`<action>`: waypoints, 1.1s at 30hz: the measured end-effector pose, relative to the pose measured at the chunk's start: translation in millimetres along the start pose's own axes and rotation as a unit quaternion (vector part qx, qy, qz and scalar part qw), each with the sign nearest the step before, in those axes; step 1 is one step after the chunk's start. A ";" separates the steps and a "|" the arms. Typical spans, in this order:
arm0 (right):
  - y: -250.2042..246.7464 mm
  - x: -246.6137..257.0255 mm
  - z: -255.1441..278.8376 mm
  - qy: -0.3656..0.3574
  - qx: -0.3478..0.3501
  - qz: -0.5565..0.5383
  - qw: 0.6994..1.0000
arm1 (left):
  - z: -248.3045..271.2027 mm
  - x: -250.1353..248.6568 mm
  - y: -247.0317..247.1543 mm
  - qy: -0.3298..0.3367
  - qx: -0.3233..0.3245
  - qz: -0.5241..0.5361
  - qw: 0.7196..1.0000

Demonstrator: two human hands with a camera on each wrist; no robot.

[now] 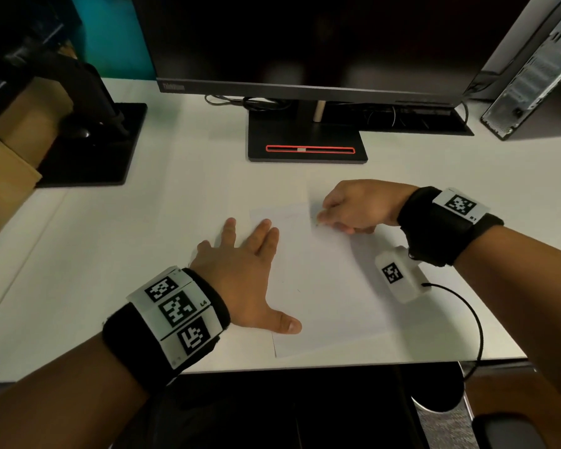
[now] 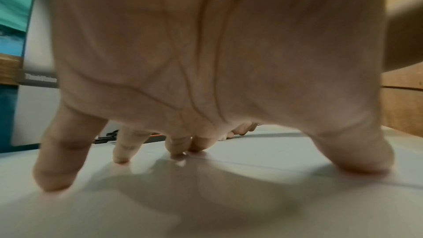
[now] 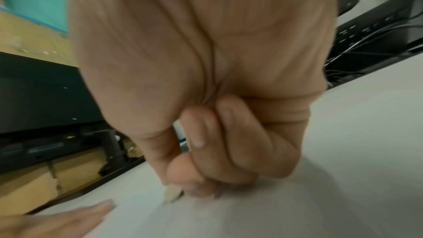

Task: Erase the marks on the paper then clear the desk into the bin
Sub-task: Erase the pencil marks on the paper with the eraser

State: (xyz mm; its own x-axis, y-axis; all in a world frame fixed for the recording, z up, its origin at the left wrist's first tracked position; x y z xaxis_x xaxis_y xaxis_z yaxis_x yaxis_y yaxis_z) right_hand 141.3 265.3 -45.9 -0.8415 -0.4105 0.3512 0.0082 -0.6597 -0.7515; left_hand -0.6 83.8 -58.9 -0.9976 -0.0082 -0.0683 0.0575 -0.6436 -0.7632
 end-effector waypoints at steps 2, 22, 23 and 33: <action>-5.3 -3.7 -2.1 0.016 -0.028 -0.030 0.999 | -0.3 0.1 -0.8 0.001 -0.002 0.001 1.000; 3.2 -5.5 1.4 0.001 -0.065 -0.056 0.996 | -20.0 -9.4 -44.5 -0.008 -0.120 0.042 0.992; 3.9 -5.2 2.1 -0.004 -0.070 -0.047 0.996 | -25.2 -10.8 -44.9 -0.015 -0.126 0.039 0.991; -9.1 -5.6 0.5 -0.028 -0.112 0.062 0.991 | -38.4 -8.4 -34.0 -0.046 -0.112 0.014 0.993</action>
State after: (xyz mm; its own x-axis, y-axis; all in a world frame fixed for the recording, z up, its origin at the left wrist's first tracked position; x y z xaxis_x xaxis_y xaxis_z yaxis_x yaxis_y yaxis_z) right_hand 146.1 273.3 -40.7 -0.8107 -0.5172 0.2742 -0.0163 -0.4483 -0.8937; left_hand 7.2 135.1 -57.0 -0.9941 -0.1004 -0.0411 0.0827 -0.4566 -0.8858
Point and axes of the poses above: each hand's wrist, its own z-axis away from the middle knuckle, its own y-axis out of the palm, x = y × z, the point moved 2 cm from there along -z, towards the middle knuckle, and after that the axes turned 6 degrees about y, right-handed, at the moved point
